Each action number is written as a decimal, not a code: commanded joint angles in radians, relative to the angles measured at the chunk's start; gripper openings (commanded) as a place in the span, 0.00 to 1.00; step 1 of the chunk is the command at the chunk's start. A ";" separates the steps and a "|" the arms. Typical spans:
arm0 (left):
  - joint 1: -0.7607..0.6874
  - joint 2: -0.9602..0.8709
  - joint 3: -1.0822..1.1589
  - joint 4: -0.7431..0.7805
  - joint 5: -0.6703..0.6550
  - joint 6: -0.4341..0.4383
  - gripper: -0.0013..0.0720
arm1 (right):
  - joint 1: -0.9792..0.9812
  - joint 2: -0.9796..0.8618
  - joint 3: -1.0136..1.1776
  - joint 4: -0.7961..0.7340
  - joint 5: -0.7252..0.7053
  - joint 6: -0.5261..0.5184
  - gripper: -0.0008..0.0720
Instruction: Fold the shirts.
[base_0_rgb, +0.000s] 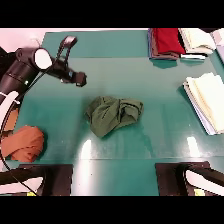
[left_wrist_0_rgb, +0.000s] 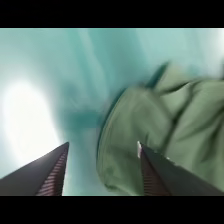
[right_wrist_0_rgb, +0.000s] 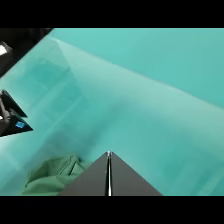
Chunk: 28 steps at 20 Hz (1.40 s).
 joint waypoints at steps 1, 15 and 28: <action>0.097 -0.045 -0.182 -0.155 0.061 0.031 0.72 | 0.000 -0.002 -0.052 0.001 0.002 0.000 0.03; 0.009 -0.163 -0.159 -0.216 0.093 0.059 0.05 | -0.024 -0.003 -0.118 0.001 0.043 0.021 0.03; 0.076 -0.048 -0.032 -0.187 0.103 0.078 0.05 | 0.069 -0.042 -1.069 0.136 -0.257 -0.022 0.64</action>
